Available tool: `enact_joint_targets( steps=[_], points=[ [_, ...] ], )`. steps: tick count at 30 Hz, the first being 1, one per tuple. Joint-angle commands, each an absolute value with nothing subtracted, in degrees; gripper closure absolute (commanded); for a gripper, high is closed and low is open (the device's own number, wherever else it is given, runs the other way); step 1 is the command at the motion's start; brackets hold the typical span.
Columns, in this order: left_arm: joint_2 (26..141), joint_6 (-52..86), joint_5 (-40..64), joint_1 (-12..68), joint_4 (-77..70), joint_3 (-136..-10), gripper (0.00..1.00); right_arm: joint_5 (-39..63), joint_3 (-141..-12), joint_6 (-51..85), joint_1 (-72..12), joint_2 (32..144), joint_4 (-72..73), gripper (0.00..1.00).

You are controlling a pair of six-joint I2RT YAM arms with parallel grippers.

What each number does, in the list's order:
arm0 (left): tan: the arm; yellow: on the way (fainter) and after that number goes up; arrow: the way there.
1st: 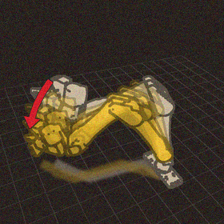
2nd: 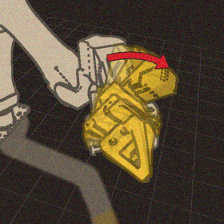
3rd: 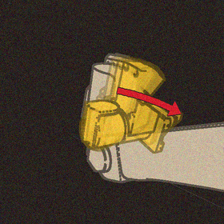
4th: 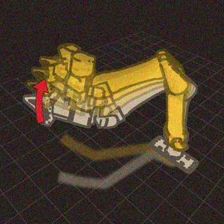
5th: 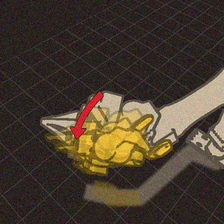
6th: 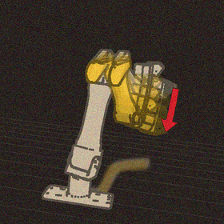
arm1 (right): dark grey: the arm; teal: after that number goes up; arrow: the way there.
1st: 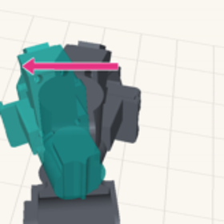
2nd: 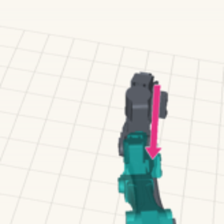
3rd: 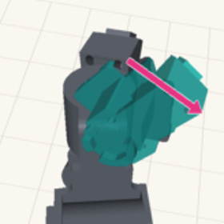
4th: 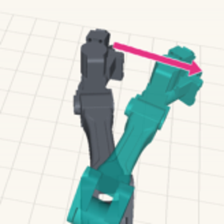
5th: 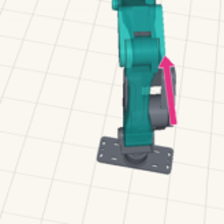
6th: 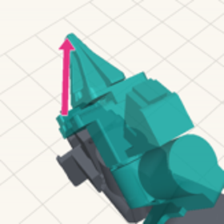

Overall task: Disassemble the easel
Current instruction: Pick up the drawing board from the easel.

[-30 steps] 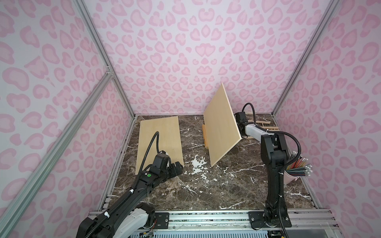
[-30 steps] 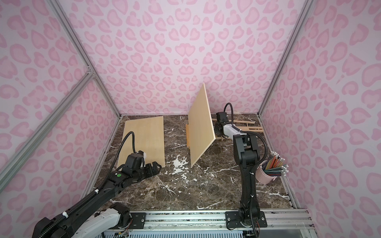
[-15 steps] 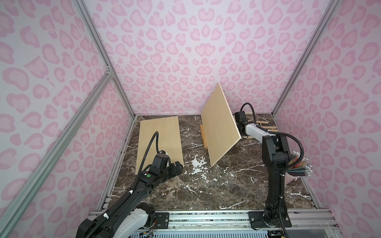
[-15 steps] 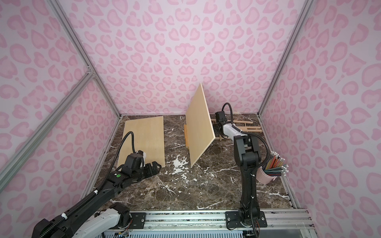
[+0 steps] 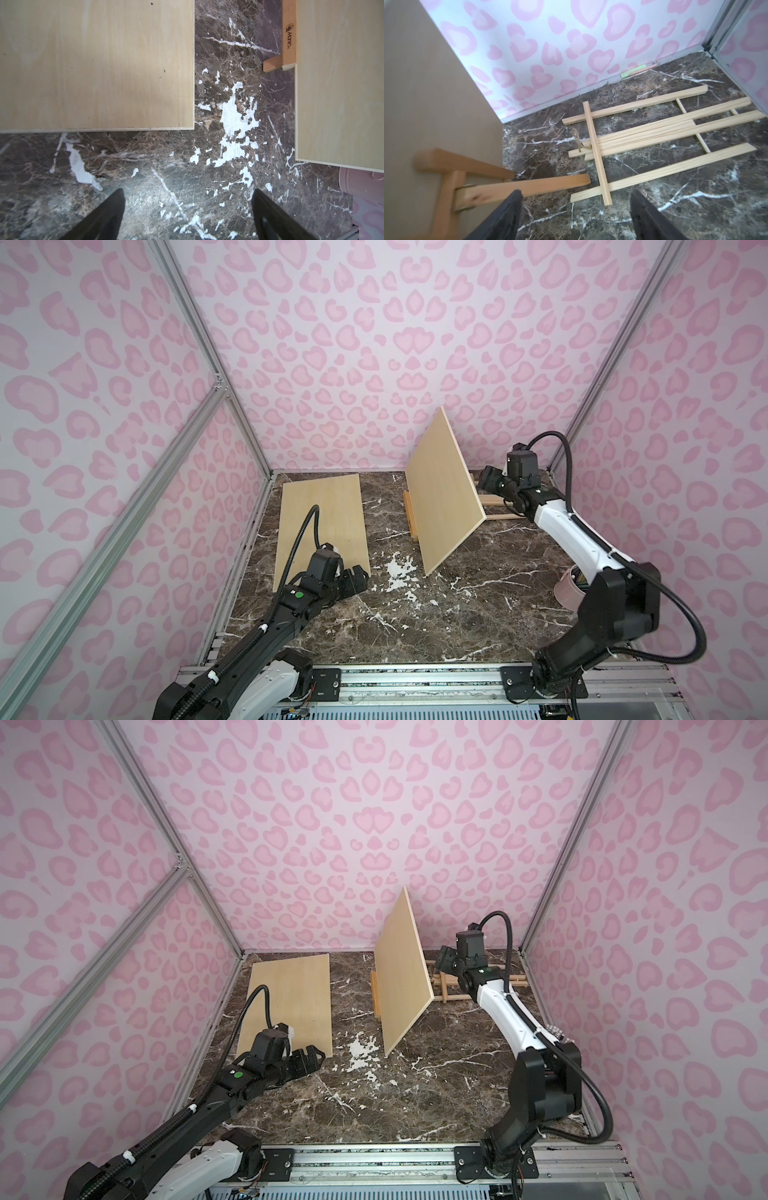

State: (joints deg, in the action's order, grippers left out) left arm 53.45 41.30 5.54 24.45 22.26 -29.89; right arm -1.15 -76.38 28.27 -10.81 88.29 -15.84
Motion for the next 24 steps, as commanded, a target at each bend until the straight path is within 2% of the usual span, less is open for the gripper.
enact_joint_targets(
  steps=[1,10,14,17,20,24],
  points=[
    [53.5,41.0,5.2,24.4,20.8,-30.1,0.03,0.7,-70.6,31.7,-11.2,81.2,-11.2,0.2],
    [51.8,41.0,4.8,24.6,20.6,-29.5,0.04,-2.0,-57.4,37.4,-20.4,55.3,-9.2,0.22],
    [50.9,41.0,5.0,24.6,20.1,-29.1,0.04,-0.4,-56.5,36.5,-22.1,49.4,-10.7,0.22],
    [50.8,40.8,5.6,24.5,19.1,-28.8,0.04,5.0,-62.7,33.0,-22.2,53.5,-15.9,0.23],
    [50.6,40.8,6.0,24.6,18.7,-28.7,0.03,7.9,-74.6,28.7,-23.2,63.5,-26.4,0.28],
    [49.3,41.0,5.9,24.5,18.8,-28.3,0.04,3.6,-90.4,23.1,-25.2,75.5,-40.4,0.35]
  ],
)
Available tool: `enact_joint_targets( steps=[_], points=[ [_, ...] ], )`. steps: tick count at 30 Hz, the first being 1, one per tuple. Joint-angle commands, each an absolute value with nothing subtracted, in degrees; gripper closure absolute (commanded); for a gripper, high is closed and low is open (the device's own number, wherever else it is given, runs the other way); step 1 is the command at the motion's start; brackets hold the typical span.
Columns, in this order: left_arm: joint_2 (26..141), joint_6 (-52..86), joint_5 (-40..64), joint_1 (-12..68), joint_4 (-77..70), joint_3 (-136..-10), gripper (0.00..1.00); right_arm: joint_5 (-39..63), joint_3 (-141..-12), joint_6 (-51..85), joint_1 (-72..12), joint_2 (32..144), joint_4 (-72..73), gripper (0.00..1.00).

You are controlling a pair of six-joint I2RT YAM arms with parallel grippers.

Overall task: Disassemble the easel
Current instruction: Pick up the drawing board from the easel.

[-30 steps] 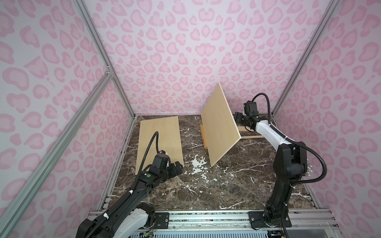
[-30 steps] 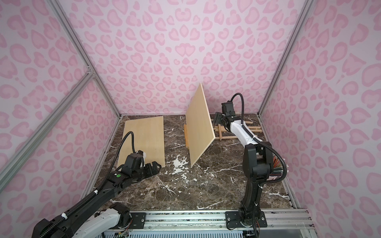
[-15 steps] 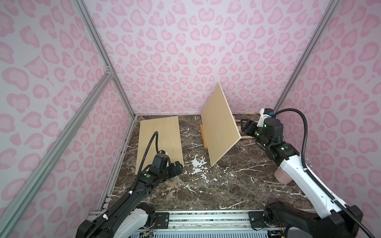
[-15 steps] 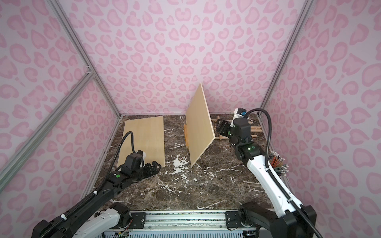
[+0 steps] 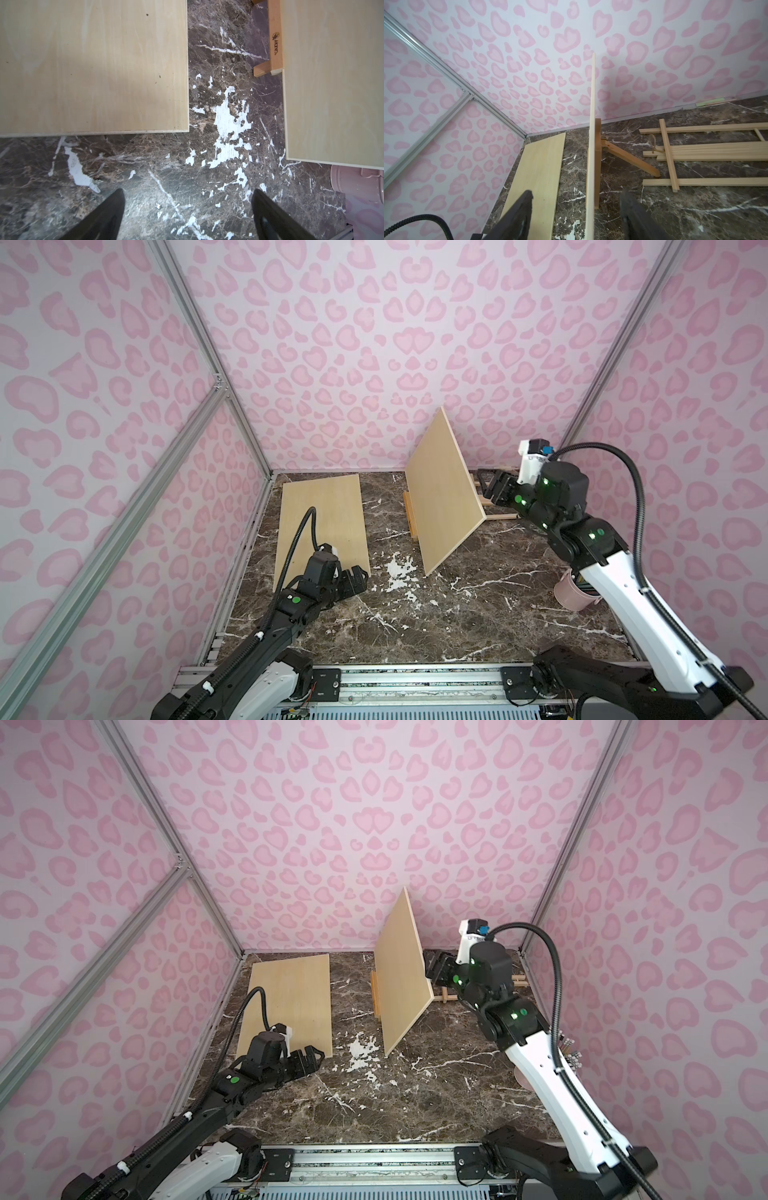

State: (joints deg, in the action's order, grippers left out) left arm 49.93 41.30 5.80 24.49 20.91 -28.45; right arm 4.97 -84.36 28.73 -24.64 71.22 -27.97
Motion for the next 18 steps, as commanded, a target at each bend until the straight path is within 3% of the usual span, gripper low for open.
enact_joint_targets(
  steps=[1,6,12,18],
  points=[
    [49.0,40.9,5.8,24.6,19.0,-28.4,0.04,2.6,-93.0,22.4,-25.2,77.6,-42.7,0.34],
    [48.1,40.7,5.9,24.6,20.0,-28.9,0.04,0.5,-104.5,19.1,-26.2,87.5,-54.7,0.36],
    [48.1,40.8,6.9,24.6,20.2,-29.1,0.04,1.8,-107.1,16.6,-29.1,92.5,-59.8,0.41],
    [47.6,40.9,7.9,24.5,20.4,-29.2,0.04,1.9,-108.9,16.0,-29.5,94.6,-61.9,0.51]
  ],
)
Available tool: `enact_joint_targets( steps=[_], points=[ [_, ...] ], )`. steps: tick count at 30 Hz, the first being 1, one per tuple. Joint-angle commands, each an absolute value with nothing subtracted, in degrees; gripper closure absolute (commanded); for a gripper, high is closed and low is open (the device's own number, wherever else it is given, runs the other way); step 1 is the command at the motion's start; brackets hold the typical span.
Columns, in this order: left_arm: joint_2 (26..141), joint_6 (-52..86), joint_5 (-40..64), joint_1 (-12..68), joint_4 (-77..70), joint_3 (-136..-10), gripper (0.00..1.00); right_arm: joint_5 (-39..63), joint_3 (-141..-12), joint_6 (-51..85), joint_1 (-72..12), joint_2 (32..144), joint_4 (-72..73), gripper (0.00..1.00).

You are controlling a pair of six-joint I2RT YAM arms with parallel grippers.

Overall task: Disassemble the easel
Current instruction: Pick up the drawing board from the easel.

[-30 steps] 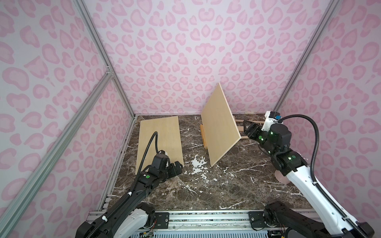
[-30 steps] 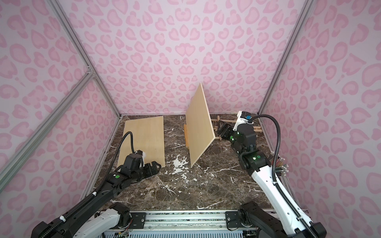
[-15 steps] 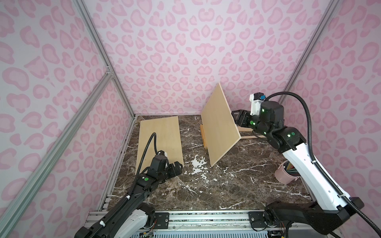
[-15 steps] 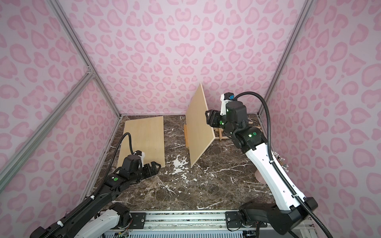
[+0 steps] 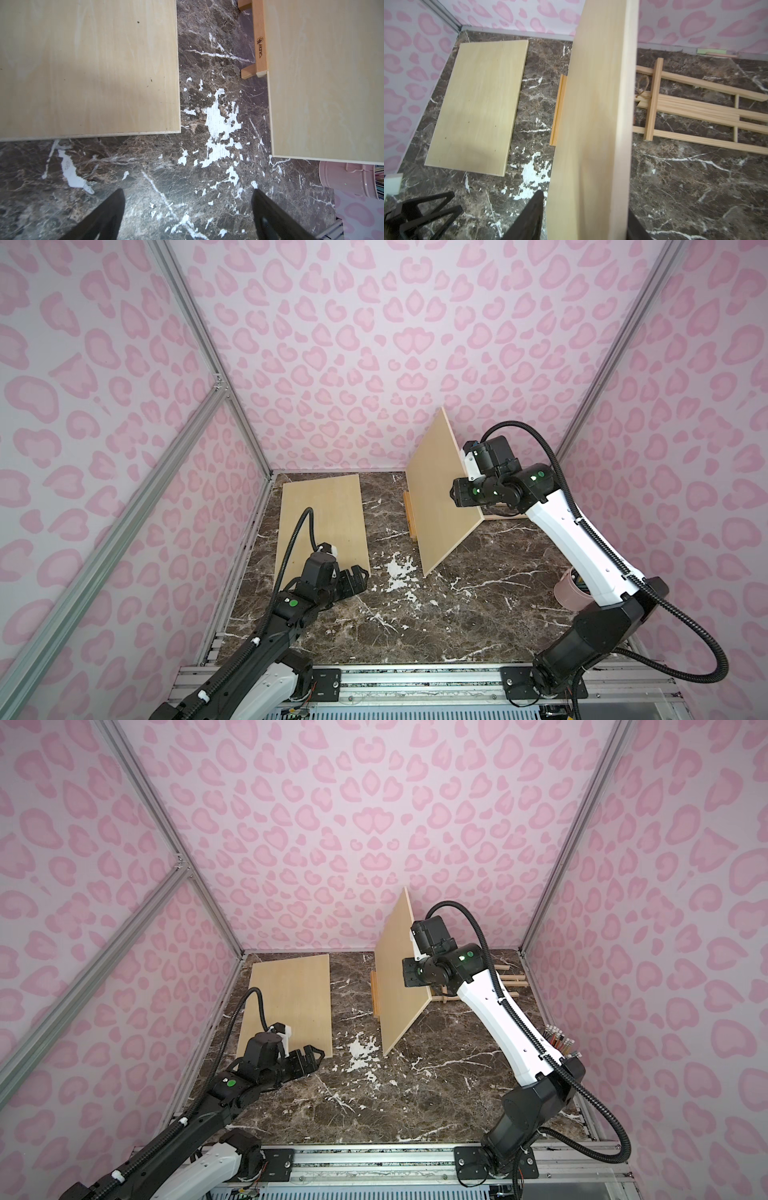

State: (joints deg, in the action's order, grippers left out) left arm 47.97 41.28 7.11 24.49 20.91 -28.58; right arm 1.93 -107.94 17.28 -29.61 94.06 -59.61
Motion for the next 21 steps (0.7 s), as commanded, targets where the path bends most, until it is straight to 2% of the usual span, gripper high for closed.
enact_joint_targets(
  steps=[1,10,17,21],
  points=[
    [47.5,40.8,7.9,24.6,20.5,-29.3,0.03,2.9,-109.5,15.9,-29.4,95.0,-62.2,0.52],
    [47.6,41.0,8.6,24.5,20.3,-29.4,0.04,12.9,-108.9,16.0,-26.4,96.7,-60.7,0.74],
    [48.3,41.0,9.2,24.5,19.9,-29.4,0.04,17.0,-109.9,17.0,-23.6,97.5,-61.1,0.78],
    [48.4,41.1,9.8,24.5,19.8,-29.4,0.04,20.2,-110.0,18.1,-22.2,97.5,-60.5,0.89]
  ],
)
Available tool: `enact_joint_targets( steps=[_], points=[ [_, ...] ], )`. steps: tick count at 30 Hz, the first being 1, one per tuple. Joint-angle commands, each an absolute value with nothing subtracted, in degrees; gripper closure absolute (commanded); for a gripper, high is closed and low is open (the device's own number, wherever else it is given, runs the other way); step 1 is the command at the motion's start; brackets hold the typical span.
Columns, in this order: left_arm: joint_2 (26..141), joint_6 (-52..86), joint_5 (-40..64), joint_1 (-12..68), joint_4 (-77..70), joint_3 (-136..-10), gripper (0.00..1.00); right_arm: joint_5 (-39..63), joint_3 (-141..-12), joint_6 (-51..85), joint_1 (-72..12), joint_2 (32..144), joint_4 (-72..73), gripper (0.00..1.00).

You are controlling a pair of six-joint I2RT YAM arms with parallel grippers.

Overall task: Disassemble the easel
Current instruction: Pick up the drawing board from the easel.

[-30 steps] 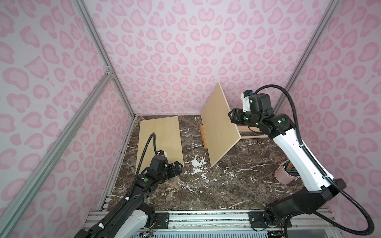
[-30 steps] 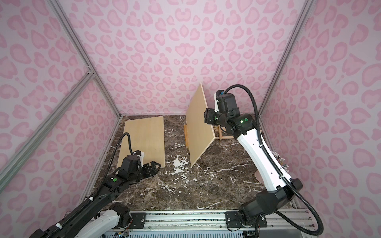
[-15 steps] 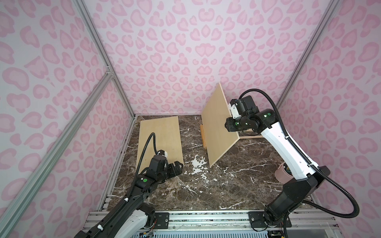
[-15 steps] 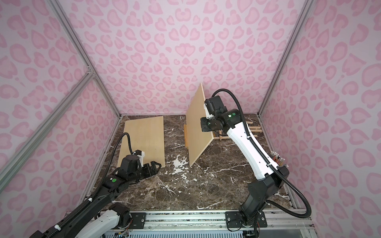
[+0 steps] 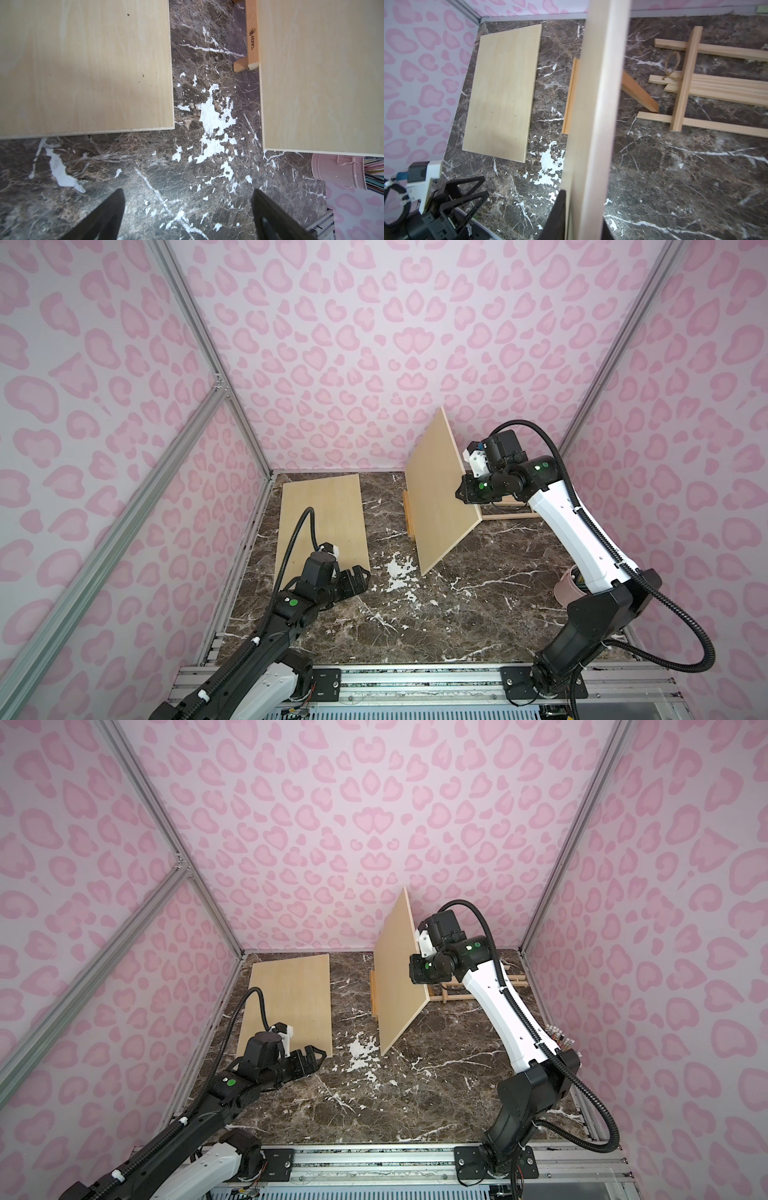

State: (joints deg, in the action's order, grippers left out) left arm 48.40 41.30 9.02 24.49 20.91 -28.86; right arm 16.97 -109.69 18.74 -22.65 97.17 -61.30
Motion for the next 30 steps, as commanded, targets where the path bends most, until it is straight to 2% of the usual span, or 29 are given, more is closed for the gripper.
enact_joint_targets(
  steps=[1,5,17,30],
  points=[
    [48.4,41.1,10.0,24.5,19.8,-29.4,0.04,20.3,-110.2,18.4,-22.0,97.4,-60.4,0.89],
    [48.3,41.2,10.5,24.5,19.8,-29.6,0.04,20.5,-111.4,20.3,-20.5,96.8,-59.8,1.0],
    [47.7,41.2,10.1,24.5,20.1,-29.6,0.04,24.3,-110.4,29.1,-18.3,91.0,-47.4,1.0],
    [41.5,41.6,10.1,24.6,18.7,-28.5,0.04,34.4,-94.4,39.4,-17.2,76.5,-21.1,1.0]
  ],
)
